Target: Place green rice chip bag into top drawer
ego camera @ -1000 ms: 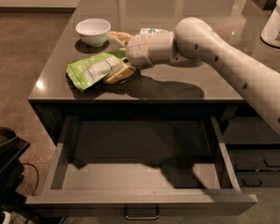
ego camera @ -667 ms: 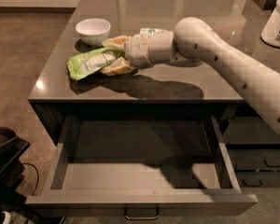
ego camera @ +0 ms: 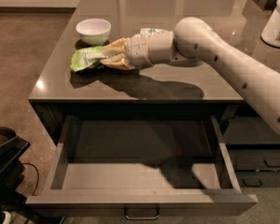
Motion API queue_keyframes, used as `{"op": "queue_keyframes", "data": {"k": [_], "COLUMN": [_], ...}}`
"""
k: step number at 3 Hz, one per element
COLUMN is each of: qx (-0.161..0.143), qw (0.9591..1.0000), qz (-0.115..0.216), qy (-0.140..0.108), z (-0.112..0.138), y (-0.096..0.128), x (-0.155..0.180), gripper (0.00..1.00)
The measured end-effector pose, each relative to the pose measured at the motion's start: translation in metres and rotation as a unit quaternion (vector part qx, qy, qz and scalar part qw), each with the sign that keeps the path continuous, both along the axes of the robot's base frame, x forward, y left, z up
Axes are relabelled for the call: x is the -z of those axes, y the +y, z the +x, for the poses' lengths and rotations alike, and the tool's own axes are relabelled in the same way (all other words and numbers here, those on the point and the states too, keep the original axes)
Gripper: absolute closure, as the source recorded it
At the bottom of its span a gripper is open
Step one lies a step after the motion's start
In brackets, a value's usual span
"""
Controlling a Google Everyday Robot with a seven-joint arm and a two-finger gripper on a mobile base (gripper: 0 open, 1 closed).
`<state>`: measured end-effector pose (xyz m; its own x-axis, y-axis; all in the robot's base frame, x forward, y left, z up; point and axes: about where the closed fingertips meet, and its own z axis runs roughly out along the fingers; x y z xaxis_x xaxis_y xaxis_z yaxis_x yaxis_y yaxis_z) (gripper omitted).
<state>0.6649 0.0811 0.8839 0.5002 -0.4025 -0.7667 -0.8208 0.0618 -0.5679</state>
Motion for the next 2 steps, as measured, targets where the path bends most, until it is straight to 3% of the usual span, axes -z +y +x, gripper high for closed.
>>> {"op": "queue_keyframes", "data": {"k": [1, 2], "qx": [0.0, 0.0], "qw": [1.0, 1.0], "qz": [0.0, 0.0], "qy": [0.0, 0.0], "z": [0.0, 0.0], "y": [0.0, 0.0001], "x": [0.0, 0.0], "gripper": [1.0, 1.0]}}
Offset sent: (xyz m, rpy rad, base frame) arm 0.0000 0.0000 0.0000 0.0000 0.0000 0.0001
